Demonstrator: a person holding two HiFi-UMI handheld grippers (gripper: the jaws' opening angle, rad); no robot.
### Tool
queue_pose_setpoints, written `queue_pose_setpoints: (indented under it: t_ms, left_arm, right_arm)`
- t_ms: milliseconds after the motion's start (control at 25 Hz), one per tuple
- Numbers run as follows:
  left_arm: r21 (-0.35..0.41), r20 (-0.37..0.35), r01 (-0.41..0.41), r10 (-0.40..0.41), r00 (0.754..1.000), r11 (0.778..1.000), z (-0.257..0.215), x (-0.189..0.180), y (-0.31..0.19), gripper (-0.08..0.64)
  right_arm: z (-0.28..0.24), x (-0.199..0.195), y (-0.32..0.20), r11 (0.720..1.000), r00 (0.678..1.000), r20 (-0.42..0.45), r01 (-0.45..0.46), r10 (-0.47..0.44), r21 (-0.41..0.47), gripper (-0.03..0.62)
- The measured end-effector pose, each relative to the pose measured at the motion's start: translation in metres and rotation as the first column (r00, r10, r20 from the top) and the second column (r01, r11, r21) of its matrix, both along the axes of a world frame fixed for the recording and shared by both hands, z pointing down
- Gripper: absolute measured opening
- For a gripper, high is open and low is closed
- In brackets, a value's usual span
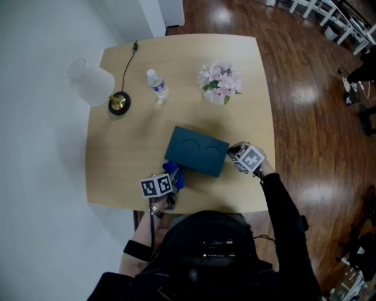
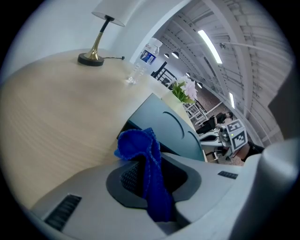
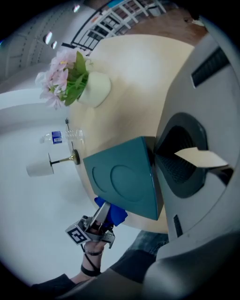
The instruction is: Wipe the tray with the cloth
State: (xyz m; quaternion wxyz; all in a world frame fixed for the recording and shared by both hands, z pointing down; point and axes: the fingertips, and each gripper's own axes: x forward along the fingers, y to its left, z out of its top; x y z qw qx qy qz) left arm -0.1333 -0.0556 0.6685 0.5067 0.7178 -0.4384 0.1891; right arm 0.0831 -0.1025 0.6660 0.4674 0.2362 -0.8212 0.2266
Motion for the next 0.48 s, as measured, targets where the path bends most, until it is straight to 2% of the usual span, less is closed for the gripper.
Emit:
queue_pose_setpoints:
  t_ms: [80,160,200,280,360,480]
  left_arm:
    - [0.005,0.018,-0.024,0.024,1.000,1.000,-0.001,-0.004,-0.006,0.074]
    - [0.006,0.021,-0.034,0.034,0.999,0.999,-0.002,-0.005,-0.006,0.074]
    - [0.005,0.019,-0.030,0.030,0.999,1.000,-0.003,-0.005,-0.005,0.074]
    - [0.003,0.011,-0.009,0.009,1.000,1.000,-0.003,-0.005,-0.002,0.074]
    - [0.002,0.008,0.017,-0.017,1.000,1.000,-0.003,-0.006,-0.001,0.074]
    - [0.003,0.015,0.026,-0.026,1.000,1.000,-0.003,-0.003,-0.002,0.074]
  right_arm:
    - [-0.001,0.015,-0.016,0.992,0.993,-0.028,-0.114,0.115,0.057,0.009]
    - [-0.008,0.033,-0.047,0.960,0.967,-0.012,-0.249,0.253,0.125,0.009]
    - [-0.012,0.036,-0.061,0.947,0.958,0.005,-0.286,0.288,0.145,0.009]
    - [-0.017,0.025,-0.075,0.954,0.963,0.017,-0.267,0.267,0.138,0.009]
    - [-0.010,0.009,-0.077,0.977,0.983,-0.003,-0.184,0.185,0.103,0.009]
    - [0.004,0.002,-0.076,0.991,0.992,-0.029,-0.117,0.119,0.064,0.009]
